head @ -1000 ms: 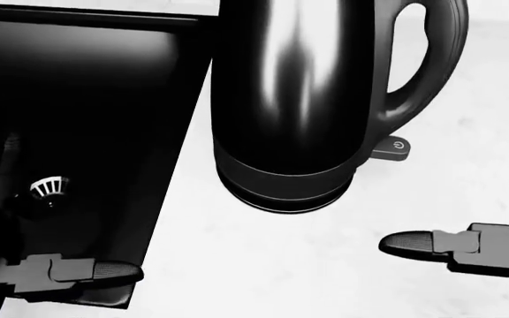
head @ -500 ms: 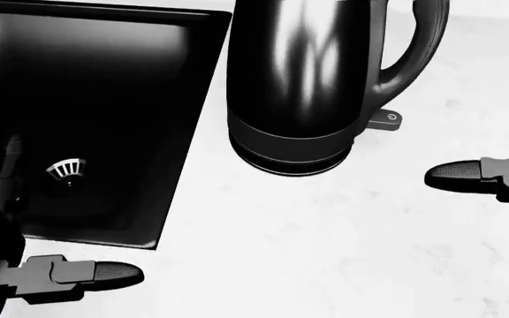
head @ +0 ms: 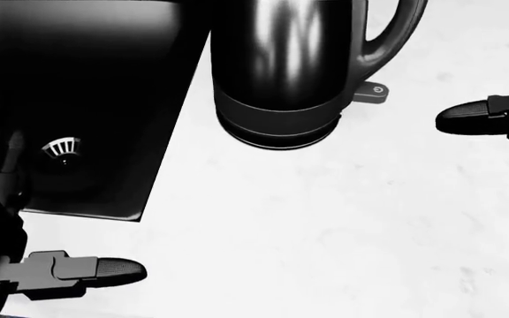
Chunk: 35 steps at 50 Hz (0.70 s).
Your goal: Press down the lever to turn on the electric kettle.
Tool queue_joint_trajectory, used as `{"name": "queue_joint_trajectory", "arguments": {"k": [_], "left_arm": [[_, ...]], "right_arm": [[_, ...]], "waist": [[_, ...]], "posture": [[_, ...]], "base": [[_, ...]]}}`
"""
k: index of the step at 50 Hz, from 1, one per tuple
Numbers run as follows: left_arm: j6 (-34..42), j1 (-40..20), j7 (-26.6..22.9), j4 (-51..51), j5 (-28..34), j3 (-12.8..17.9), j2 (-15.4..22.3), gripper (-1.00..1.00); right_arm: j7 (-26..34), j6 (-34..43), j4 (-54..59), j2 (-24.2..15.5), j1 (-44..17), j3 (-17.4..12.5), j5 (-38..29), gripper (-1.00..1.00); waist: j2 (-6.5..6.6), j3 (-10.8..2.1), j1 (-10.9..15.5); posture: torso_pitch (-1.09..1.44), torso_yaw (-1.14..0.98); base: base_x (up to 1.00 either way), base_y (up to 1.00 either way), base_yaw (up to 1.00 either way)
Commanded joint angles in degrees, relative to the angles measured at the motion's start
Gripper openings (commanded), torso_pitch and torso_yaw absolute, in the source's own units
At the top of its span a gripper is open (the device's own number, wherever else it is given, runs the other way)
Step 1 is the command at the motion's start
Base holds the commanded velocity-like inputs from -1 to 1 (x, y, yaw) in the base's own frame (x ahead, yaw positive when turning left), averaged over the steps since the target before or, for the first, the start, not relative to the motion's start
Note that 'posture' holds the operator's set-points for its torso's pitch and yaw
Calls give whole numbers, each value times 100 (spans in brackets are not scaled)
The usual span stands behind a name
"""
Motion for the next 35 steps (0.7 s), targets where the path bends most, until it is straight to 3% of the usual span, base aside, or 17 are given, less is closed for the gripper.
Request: {"name": "queue_joint_trajectory", "arguments": {"k": [1,6,14,26,35], "left_arm": [[-162,-92,11,-198,-4,15,22,100],[-148,-107,16,-200,-4,11,26,100],[-121,-143,13,-199,-8,22,40,100],[-123,-143,12,-201,-15,39,46,100],[-150,-117,11,-202,-11,34,39,100]], "right_arm": [[16,-168,-61,-81,-224,-5,-115,100],[161,-226,422,-202,-588,225,-437,100],[370,-418,902,-153,-843,277,-762,100],[362,-877,1221,31,-569,233,-880,100],[362,-986,1508,74,-752,395,-1027,100]], "waist": [[-24,-105,4],[-23,-128,1],[-35,-163,17],[-63,-178,25],[-76,-150,45]], "posture": [[0,0],[0,0],[0,0],[0,0],[0,0]], "base": [[0,0,0],[0,0,0],[0,0,0],[0,0,0],[0,0,0]]}}
